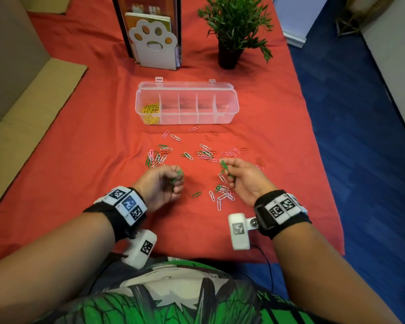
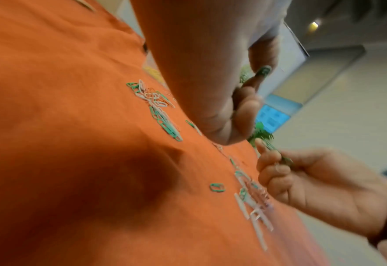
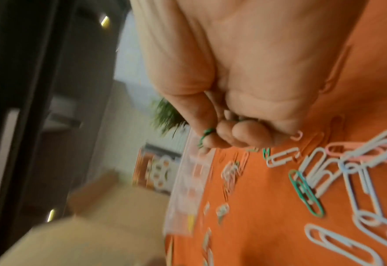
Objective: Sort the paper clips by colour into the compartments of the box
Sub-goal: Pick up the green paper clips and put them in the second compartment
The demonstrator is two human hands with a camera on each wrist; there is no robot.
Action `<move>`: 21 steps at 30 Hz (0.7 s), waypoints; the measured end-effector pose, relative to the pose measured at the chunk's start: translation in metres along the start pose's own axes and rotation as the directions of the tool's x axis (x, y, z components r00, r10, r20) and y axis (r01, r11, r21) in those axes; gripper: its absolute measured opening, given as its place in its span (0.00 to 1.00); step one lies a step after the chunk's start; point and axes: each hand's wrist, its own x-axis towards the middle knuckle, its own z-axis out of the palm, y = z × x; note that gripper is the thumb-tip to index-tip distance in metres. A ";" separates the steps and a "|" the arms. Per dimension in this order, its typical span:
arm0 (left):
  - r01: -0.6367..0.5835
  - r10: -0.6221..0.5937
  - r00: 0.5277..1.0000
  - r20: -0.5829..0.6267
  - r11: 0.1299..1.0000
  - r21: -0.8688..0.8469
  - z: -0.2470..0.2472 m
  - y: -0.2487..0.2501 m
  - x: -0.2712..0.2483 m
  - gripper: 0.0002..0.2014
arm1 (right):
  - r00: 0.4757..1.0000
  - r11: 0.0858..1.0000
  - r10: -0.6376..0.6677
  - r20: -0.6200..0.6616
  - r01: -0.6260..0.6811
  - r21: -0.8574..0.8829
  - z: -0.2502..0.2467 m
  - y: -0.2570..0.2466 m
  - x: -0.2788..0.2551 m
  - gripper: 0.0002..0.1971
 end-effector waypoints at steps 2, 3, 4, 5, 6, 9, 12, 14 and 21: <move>-0.012 0.030 0.993 0.116 0.988 -0.155 0.000 0.005 -0.004 0.05 | 0.998 0.974 0.032 0.045 -0.042 0.223 -0.011 -0.004 -0.005 0.13; -0.002 0.027 0.991 0.134 0.982 -0.189 -0.001 0.005 -0.003 0.07 | 0.998 0.950 0.040 0.056 -0.056 0.307 -0.016 -0.005 -0.007 0.11; 0.012 0.016 0.990 0.137 0.979 -0.202 -0.001 0.005 -0.002 0.09 | 0.997 0.931 0.048 0.064 -0.068 0.359 -0.018 -0.007 -0.009 0.09; 0.027 -0.003 0.992 0.126 0.981 -0.194 0.001 0.004 0.000 0.11 | 0.996 0.923 0.058 0.065 -0.079 0.377 -0.020 -0.007 -0.010 0.09; 0.045 -0.030 0.995 0.094 0.985 -0.164 0.003 0.002 0.004 0.11 | 0.996 0.928 0.074 0.055 -0.089 0.363 -0.021 -0.007 -0.011 0.08; 0.014 0.025 0.990 -0.142 0.964 0.265 0.007 -0.013 0.022 0.08 | 0.995 0.995 0.079 -0.053 -0.076 0.059 -0.018 -0.002 -0.009 0.09; -0.054 0.316 0.942 -0.113 0.476 0.878 0.001 -0.029 0.036 0.09 | 0.986 0.737 -0.160 -0.052 0.084 -0.670 -0.009 0.008 -0.002 0.09; -0.080 0.378 0.926 0.010 0.170 0.982 0.002 -0.031 0.035 0.10 | 0.961 0.383 -0.262 0.089 0.188 -0.904 -0.003 0.017 0.000 0.04; -0.131 0.303 0.937 0.175 -0.160 0.978 0.013 -0.036 0.034 0.08 | 0.905 -0.006 -0.326 0.275 0.288 -0.958 0.007 0.041 0.003 0.10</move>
